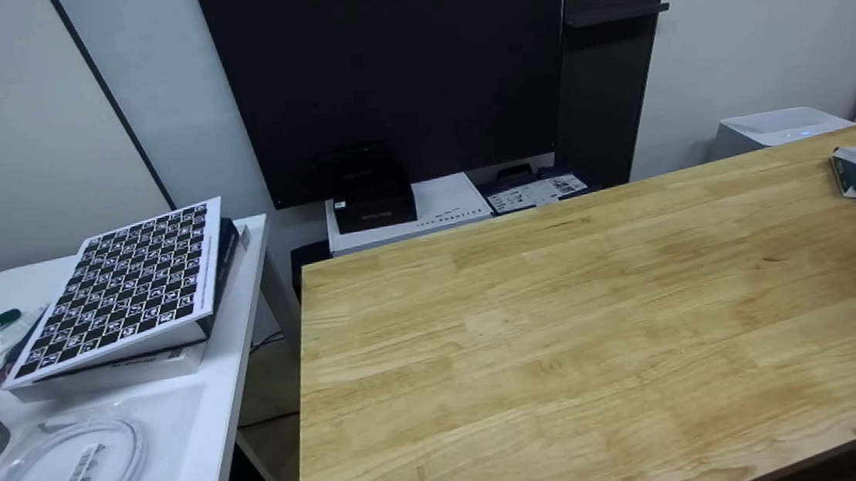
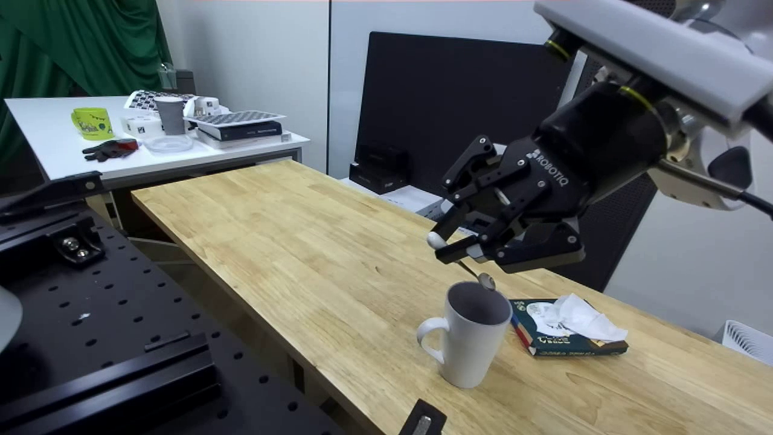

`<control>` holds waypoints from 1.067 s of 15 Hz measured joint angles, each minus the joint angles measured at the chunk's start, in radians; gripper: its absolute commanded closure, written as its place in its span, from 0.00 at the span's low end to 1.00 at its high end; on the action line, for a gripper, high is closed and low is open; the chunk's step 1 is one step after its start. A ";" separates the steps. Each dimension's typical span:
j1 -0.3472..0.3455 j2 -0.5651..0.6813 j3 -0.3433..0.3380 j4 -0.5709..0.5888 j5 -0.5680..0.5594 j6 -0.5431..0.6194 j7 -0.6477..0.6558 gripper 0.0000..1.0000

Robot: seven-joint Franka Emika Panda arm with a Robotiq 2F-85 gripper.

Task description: Put the spoon in the cup

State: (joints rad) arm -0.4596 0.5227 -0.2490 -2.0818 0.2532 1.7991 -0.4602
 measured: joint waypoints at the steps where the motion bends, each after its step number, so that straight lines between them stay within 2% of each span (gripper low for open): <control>1: -0.006 0.000 -0.002 0.000 0.000 0.000 0.000 0.95; 16: -0.048 0.029 -0.008 0.006 0.008 0.031 -0.017 0.95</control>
State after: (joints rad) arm -0.5077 0.5521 -0.2568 -2.0756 0.2616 1.8298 -0.4775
